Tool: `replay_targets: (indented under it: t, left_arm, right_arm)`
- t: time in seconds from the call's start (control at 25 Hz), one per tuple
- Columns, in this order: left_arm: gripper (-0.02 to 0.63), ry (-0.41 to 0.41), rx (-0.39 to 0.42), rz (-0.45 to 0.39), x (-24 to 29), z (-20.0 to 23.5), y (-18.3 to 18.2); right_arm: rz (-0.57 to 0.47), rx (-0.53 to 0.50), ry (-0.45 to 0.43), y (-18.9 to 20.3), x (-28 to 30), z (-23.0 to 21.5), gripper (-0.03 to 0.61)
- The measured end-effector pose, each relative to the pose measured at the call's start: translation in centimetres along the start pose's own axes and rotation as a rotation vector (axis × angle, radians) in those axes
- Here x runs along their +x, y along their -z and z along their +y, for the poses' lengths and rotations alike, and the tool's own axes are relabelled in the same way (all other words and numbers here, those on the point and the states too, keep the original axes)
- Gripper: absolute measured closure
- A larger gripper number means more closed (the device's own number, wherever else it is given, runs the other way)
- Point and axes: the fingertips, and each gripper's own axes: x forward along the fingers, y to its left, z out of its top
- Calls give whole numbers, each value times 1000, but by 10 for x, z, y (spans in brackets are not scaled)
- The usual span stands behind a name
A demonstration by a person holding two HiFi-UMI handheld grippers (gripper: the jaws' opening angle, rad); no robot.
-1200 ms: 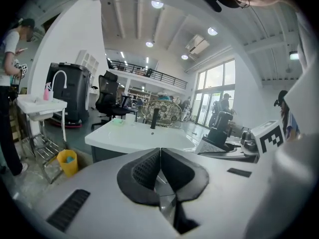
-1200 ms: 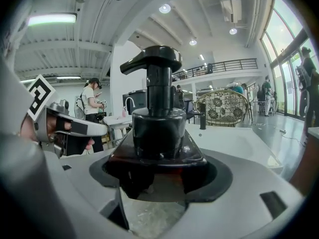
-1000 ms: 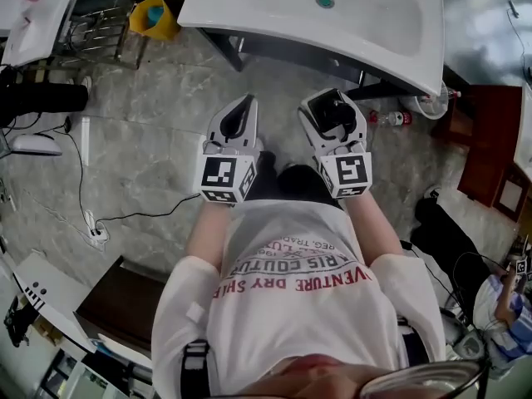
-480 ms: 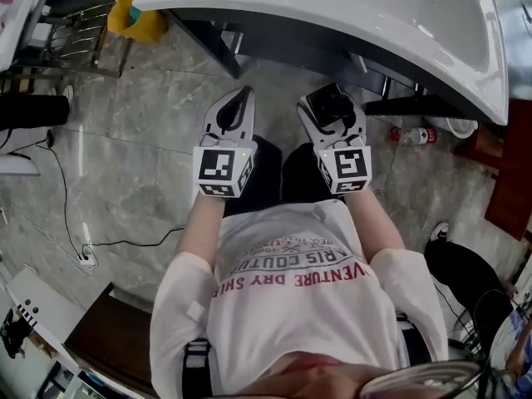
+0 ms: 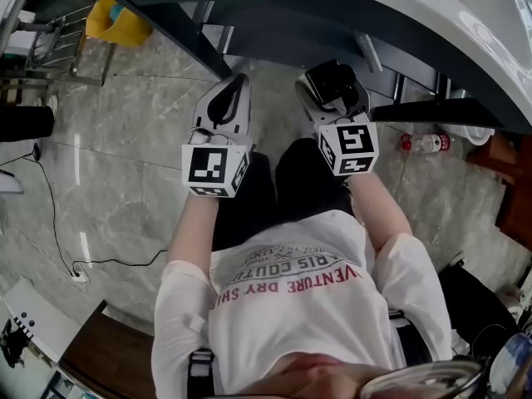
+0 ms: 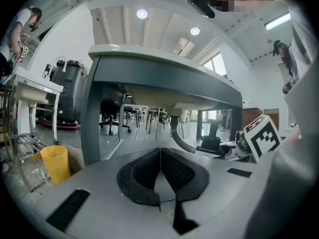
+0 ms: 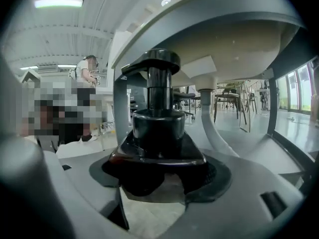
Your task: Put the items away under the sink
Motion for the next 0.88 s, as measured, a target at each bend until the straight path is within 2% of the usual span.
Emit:
replay_targets:
  t: [0.2,0.4,0.6,0.88]
  left_arm:
    - [591,5,-48,3,6,4,11]
    - [591,5,-24,12,9,11,15]
    - [591,13,3,9,6,16,18]
    - [591,24,-23,8,2,26,28]
  right_arm:
    - [17,-18,54,9,21,-14,206]
    - [-2,-22,123,-8,52,-29,207]
    - [-2,-42,151,-25,81,-39,207]
    - [14,-14,211,-29,112,-47,207]
